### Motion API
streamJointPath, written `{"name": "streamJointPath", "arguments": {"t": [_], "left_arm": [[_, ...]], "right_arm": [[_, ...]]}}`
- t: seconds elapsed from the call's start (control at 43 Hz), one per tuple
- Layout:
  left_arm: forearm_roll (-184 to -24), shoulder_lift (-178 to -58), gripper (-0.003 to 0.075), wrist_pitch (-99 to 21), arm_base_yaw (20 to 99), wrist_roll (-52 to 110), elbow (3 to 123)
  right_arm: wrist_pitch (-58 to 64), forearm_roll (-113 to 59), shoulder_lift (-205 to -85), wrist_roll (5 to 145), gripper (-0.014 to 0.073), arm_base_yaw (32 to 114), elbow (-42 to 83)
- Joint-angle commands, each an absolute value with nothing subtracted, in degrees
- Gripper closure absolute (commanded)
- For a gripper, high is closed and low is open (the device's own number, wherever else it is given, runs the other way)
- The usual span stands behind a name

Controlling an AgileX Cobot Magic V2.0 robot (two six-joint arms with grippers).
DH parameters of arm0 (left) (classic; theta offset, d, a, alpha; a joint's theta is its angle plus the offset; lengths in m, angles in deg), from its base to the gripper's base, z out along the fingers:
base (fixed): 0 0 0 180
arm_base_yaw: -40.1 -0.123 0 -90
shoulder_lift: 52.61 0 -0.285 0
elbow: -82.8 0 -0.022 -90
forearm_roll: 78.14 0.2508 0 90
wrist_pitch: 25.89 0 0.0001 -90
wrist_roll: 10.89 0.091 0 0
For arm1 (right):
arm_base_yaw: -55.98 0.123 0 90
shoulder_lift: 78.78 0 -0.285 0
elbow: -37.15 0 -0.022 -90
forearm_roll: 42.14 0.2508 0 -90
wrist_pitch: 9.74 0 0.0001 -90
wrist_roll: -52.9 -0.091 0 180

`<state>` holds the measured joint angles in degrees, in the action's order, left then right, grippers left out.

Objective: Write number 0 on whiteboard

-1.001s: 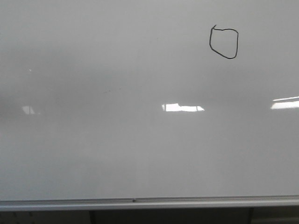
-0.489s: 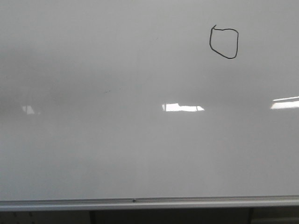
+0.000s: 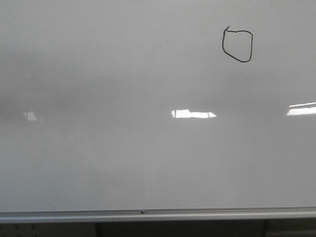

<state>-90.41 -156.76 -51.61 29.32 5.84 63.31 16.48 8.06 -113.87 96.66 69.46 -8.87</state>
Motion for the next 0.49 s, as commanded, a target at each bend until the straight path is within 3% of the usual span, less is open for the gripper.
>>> {"name": "streamJointPath", "arguments": {"t": [0.0,0.093,0.466], "left_arm": [[-89.9,-153.7,0.0094,-51.2,29.0,5.3,65.2],[-89.8,-151.3,0.0015,-53.6,28.9,5.3,65.2],[-89.4,-134.5,0.0038,-59.2,29.3,5.3,64.8]], "right_arm": [[13.1,9.8,-114.1,96.9,0.0662,69.0,-7.4],[10.8,9.6,-114.2,96.9,0.0662,69.0,-7.4],[-0.4,9.6,-116.6,96.9,0.0662,69.0,-7.4]]}}
